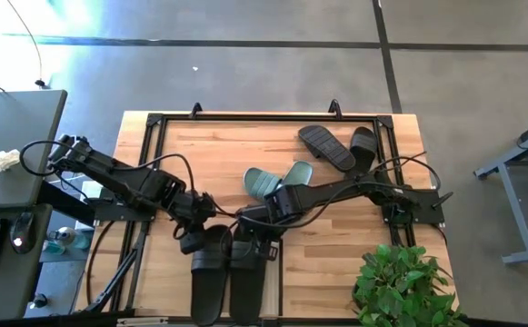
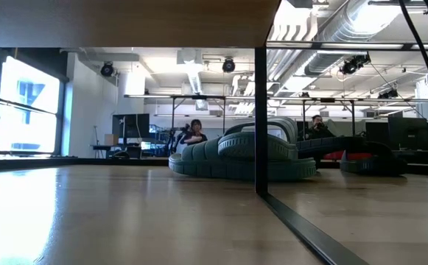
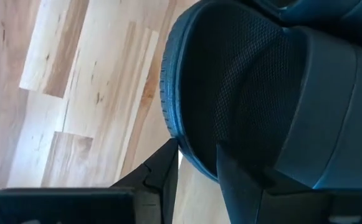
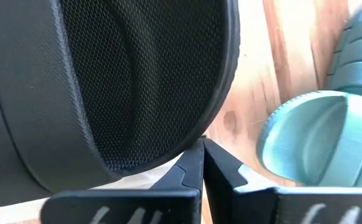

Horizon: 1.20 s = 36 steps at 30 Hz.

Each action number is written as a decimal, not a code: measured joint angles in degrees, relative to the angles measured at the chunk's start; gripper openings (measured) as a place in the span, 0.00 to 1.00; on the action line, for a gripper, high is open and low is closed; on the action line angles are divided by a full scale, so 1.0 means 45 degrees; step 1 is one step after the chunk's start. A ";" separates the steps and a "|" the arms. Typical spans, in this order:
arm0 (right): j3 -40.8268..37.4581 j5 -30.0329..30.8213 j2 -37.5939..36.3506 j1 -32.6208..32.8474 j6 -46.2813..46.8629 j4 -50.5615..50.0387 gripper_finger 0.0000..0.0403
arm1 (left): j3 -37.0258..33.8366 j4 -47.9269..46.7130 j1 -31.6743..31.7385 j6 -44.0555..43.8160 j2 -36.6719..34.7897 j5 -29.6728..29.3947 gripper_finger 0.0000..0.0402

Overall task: Pick and place slides into the shelf
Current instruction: Put the pair black slipper on the shelf, then adjust the black slippers on the shelf

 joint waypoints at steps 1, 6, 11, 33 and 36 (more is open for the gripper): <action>0.0000 -0.0015 -0.0005 0.0008 -0.0040 0.0057 0.00 | -0.0001 0.0098 -0.0007 -0.0015 0.0000 -0.0008 0.24; 0.0000 0.0081 -0.0005 0.0007 0.0021 0.0055 0.00 | 0.0000 0.0252 0.0005 -0.0123 0.0000 -0.0411 0.24; 0.0000 0.0349 -0.0005 -0.0046 0.0124 -0.0186 0.00 | 0.0004 0.0177 0.0015 -0.0295 -0.0005 -0.1083 0.24; 0.0000 0.1827 -0.1668 0.0513 -0.0779 -0.1197 0.00 | 0.3360 -0.5405 -0.3760 -0.0486 -0.0024 -0.1597 0.24; 0.0000 0.1597 -0.2171 0.1096 -0.2489 -0.0861 0.00 | 0.3360 -0.5237 -0.5071 -0.1652 -0.0024 -0.1622 0.24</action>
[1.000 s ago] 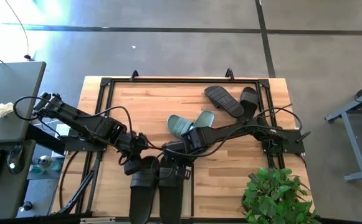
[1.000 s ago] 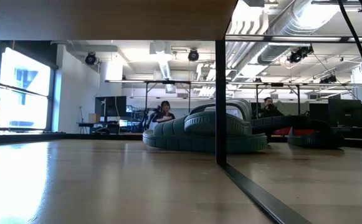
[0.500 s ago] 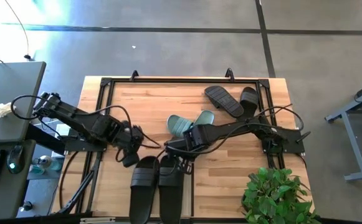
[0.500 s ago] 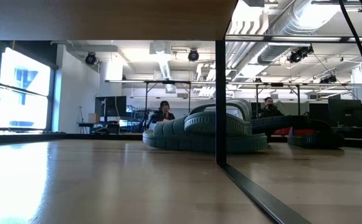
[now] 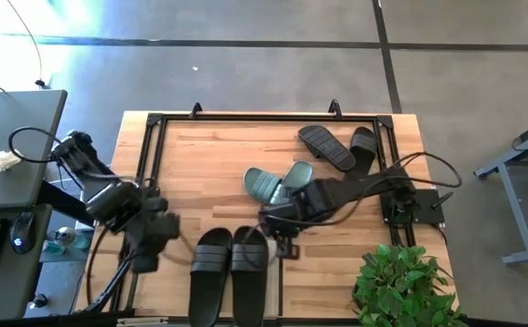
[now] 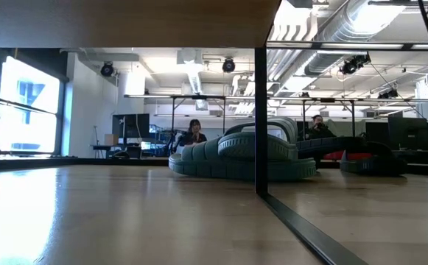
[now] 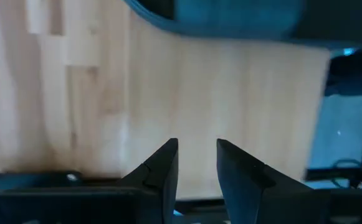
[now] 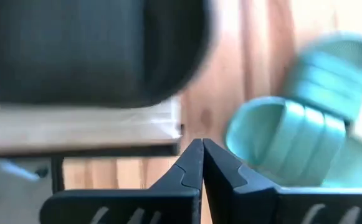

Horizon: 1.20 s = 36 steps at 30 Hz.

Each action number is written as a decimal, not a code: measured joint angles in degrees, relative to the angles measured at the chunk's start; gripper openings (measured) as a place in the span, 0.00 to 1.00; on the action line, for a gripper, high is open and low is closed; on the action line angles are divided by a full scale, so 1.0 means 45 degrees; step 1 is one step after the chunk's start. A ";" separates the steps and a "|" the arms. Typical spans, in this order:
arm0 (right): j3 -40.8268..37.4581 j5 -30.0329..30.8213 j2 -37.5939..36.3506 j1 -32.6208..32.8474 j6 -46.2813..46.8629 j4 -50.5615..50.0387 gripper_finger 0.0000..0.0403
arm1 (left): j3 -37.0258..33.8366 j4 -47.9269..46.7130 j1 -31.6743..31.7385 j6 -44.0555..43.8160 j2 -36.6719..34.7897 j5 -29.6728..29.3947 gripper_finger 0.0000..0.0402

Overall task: Pick and place slides into the shelf
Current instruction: Adjust the black slippers on the shelf

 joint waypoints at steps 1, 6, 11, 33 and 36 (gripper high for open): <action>0.0008 -0.0087 -0.0060 0.0196 -0.0454 0.0256 0.00 | 0.0000 0.0223 -0.0334 -0.0338 0.0000 -0.0073 0.24; 0.0006 -0.0944 0.0083 0.0859 -0.0779 0.1355 0.00 | 0.0000 0.1538 -0.1373 -0.1676 0.0032 -0.0864 0.23; 0.0000 -0.0870 0.0325 0.1159 0.0377 0.1944 0.00 | 0.0000 0.2272 -0.1534 -0.1751 0.0448 -0.1030 0.23; 0.0000 -0.0864 0.1086 0.1653 0.3418 0.2090 0.00 | -0.0005 0.3959 -0.1690 -0.0992 0.3068 0.0304 0.23; 0.0000 -0.0858 0.1398 0.1672 0.3219 0.2211 0.00 | -0.0005 0.4204 -0.1665 -0.0951 0.3140 0.0299 0.24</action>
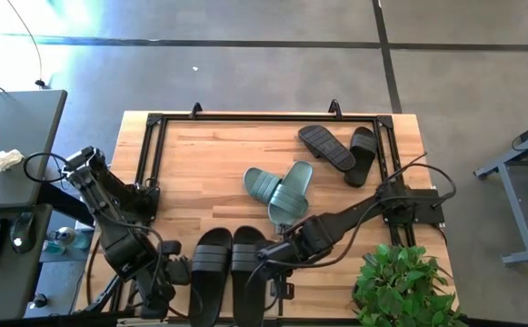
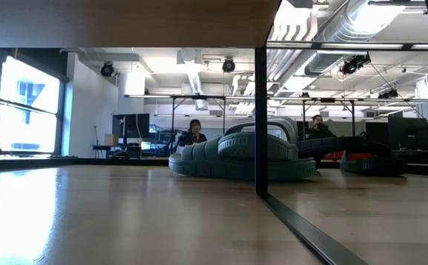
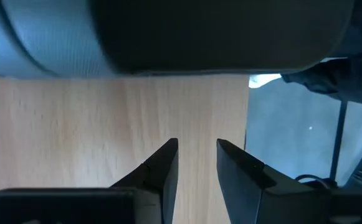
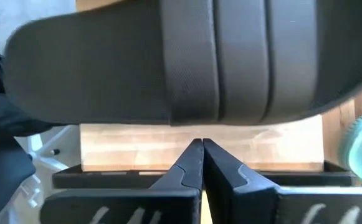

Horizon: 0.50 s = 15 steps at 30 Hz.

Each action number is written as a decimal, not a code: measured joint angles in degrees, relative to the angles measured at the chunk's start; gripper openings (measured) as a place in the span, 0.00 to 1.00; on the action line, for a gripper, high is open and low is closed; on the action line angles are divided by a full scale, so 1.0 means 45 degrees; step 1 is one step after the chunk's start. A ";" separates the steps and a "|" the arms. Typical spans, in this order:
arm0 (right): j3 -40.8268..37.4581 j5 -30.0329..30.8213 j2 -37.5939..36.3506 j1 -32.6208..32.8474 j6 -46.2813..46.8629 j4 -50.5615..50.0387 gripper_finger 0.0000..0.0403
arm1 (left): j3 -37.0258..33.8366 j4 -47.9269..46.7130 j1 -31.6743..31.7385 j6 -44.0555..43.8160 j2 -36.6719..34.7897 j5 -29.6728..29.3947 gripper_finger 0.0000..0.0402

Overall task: Pick and place slides into the shelf
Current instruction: Adjust the black slippers on the shelf

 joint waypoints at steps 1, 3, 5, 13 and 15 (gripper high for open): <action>0.0000 -0.0011 0.0037 0.0008 -0.0007 0.0047 0.00 | 0.0000 -0.0014 0.0003 0.0003 0.0024 0.0000 0.24; 0.0000 -0.0174 0.0099 0.0007 -0.0008 0.0042 0.00 | 0.0000 -0.0048 0.0004 0.0003 0.0051 0.0000 0.24; 0.0000 -0.0179 0.0155 -0.0033 -0.0018 -0.0004 0.00 | 0.0000 0.0064 0.0015 0.0003 0.0146 0.0000 0.24; 0.0000 -0.0281 0.0156 -0.0055 -0.0154 0.0056 0.00 | 0.0000 0.0788 0.0014 0.0288 0.0762 -0.0041 0.24; 0.0000 -0.0324 0.0156 -0.0075 -0.0176 0.0138 0.00 | 0.0000 0.0994 0.0014 0.0386 0.0833 -0.0183 0.24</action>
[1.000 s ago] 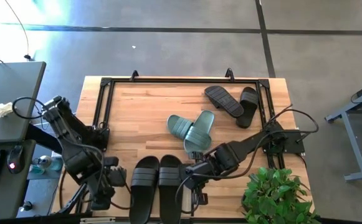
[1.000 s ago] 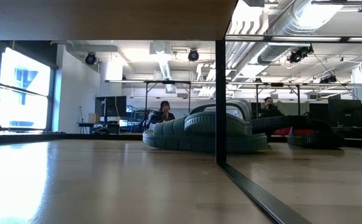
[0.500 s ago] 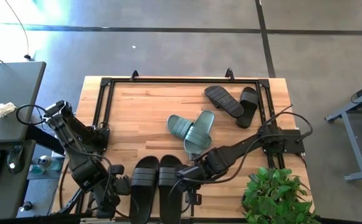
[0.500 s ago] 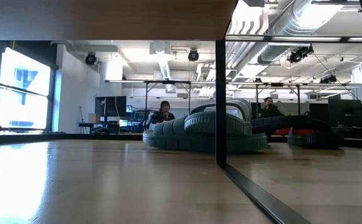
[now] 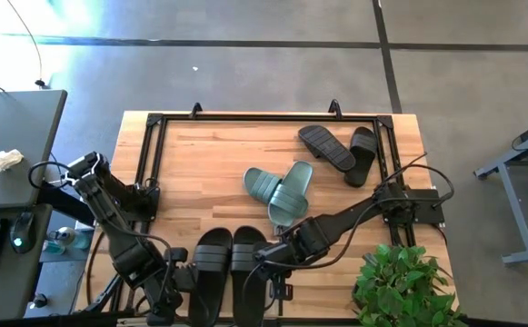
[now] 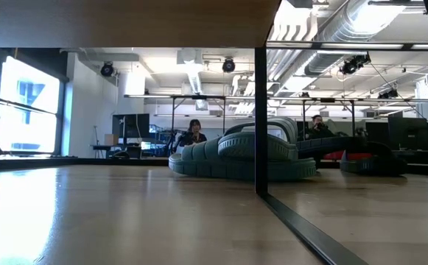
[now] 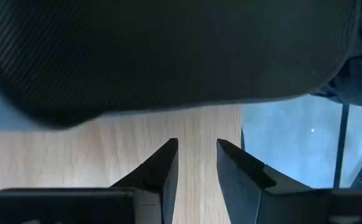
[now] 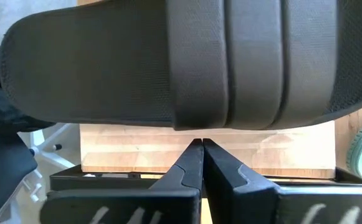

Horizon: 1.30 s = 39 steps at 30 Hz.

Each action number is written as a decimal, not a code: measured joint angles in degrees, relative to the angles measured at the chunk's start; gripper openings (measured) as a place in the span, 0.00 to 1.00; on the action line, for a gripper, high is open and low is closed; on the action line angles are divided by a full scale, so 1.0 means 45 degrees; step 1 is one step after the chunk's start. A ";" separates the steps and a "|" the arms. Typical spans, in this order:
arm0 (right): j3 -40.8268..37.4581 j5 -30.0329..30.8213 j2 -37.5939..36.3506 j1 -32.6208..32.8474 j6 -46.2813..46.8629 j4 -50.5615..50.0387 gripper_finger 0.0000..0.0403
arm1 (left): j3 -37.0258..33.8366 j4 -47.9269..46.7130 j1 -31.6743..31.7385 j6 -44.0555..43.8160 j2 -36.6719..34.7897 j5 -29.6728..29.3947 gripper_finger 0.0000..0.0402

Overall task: Pick and place slides into the shelf
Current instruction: Adjust the black slippers on the shelf, then put the green slipper under the shelf

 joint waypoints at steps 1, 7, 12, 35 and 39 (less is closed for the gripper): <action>0.0000 -0.0006 0.0000 0.0000 -0.0005 0.0040 0.00 | 0.0000 0.0046 0.0000 0.0020 0.0010 -0.0086 0.24; 0.0000 -0.0253 -0.0005 -0.0005 -0.0104 0.0241 0.00 | 0.0000 0.0614 0.0000 0.0133 0.0030 -0.0695 0.24; 0.0000 -0.0335 -0.0004 -0.0010 -0.0104 0.0380 0.00 | 0.0000 0.0848 0.0170 0.0283 0.0030 -0.0847 0.24; 0.0000 -0.0399 0.0092 -0.0084 0.0126 -0.0237 0.00 | 0.0000 0.0777 0.0336 -0.0256 -0.0404 -0.0337 0.24; 0.0000 -0.0411 0.0092 -0.0083 0.0143 -0.0395 0.00 | 0.0000 0.0590 0.0100 -0.0561 -0.0860 -0.0400 0.24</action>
